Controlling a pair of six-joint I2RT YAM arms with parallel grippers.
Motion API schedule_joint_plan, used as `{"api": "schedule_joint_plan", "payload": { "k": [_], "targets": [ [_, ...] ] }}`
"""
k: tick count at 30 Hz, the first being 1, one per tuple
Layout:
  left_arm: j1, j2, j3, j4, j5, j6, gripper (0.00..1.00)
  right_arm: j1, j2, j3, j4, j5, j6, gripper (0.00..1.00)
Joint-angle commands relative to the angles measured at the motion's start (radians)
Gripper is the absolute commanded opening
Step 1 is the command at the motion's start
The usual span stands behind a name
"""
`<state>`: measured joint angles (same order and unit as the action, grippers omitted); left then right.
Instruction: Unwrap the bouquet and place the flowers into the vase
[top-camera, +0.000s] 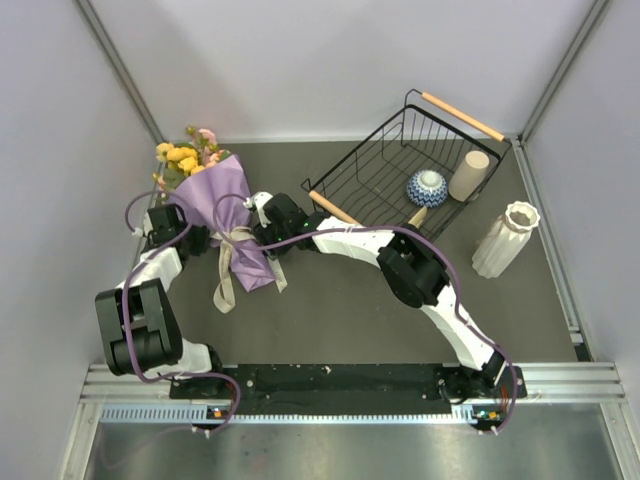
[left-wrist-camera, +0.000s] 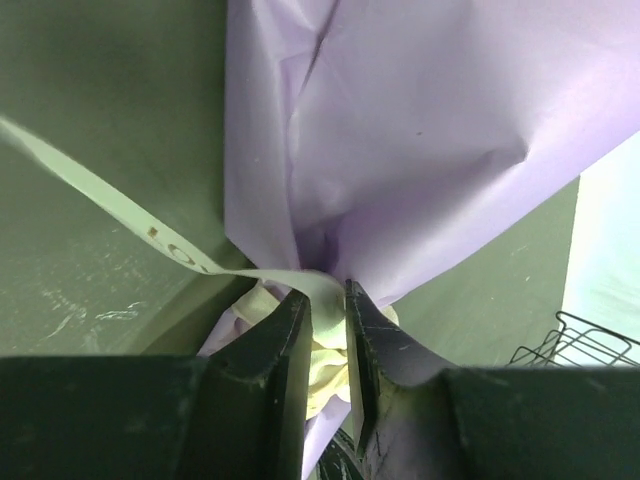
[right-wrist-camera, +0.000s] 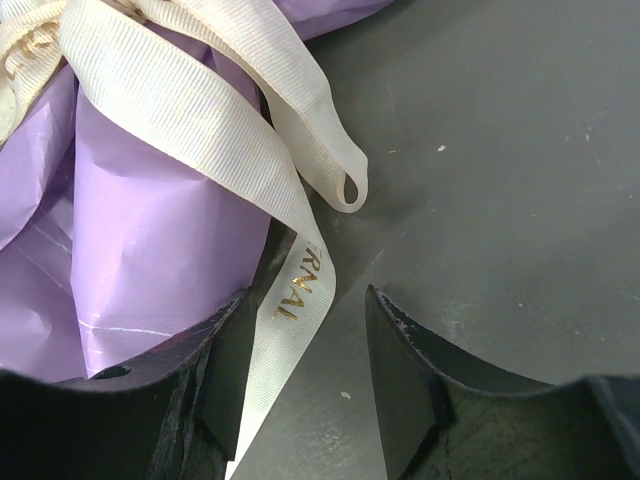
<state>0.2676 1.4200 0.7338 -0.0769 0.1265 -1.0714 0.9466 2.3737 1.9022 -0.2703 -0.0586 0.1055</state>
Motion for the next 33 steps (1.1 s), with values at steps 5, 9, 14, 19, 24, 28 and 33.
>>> {"api": "schedule_joint_plan", "payload": {
  "k": [5,9,14,19,24,28,33],
  "targets": [
    [0.004,-0.007,0.003,0.101,0.044,0.039,0.03,0.008,-0.044,0.011,0.033,-0.024,0.01,0.44],
    [0.002,-0.036,-0.022,0.1,0.062,0.054,0.0,0.011,-0.041,0.009,0.029,0.034,-0.003,0.43],
    [0.004,-0.056,-0.048,0.101,0.102,0.054,0.0,0.009,-0.03,0.03,0.019,0.08,-0.026,0.47],
    [0.002,-0.047,-0.065,0.109,0.133,0.047,0.0,0.009,0.015,0.086,-0.01,0.072,-0.036,0.46],
    [0.001,-0.055,-0.07,0.115,0.145,0.042,0.0,0.012,0.03,0.097,0.009,0.023,-0.043,0.44],
    [0.001,-0.056,-0.06,0.109,0.154,0.044,0.0,0.012,0.059,0.12,0.017,0.008,-0.038,0.44],
    [-0.001,-0.053,-0.057,0.109,0.165,0.042,0.0,0.012,0.081,0.135,0.02,0.006,-0.036,0.41]
  ]
}}
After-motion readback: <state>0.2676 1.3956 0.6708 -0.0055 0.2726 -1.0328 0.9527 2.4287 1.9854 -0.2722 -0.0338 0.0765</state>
